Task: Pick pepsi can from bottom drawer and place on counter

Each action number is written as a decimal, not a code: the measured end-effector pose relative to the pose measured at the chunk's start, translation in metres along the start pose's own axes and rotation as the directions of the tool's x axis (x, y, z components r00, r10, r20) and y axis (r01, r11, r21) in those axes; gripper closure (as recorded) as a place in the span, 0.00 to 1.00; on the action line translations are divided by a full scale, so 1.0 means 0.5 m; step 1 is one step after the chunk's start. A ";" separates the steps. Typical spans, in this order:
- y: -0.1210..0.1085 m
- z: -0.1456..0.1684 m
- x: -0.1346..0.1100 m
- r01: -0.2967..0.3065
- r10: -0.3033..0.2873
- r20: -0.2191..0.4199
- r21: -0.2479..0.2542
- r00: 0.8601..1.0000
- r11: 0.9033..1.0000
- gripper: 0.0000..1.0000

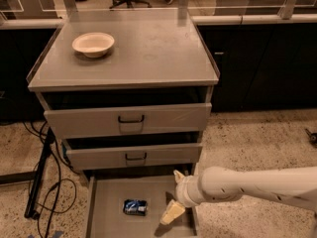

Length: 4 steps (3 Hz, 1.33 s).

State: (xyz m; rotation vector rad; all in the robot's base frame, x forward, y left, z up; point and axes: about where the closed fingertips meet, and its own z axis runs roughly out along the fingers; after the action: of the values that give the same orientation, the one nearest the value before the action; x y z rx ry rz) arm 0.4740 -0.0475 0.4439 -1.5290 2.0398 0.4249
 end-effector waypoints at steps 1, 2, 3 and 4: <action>0.005 0.084 0.023 0.009 -0.008 0.055 -0.026 0.998 1.000 0.00; -0.016 0.131 0.021 0.009 -0.001 0.179 -0.042 0.984 0.999 0.00; -0.045 0.130 0.002 -0.001 0.013 0.290 -0.041 0.957 0.999 0.00; -0.044 0.130 0.002 -0.001 0.013 0.289 -0.041 0.957 0.999 0.00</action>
Offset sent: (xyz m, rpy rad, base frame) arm 0.0497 0.0248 -0.0651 0.3700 -0.0635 0.0471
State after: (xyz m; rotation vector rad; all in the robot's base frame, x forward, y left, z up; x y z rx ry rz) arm 0.5103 -0.0192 0.3928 -1.3903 1.8187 0.6558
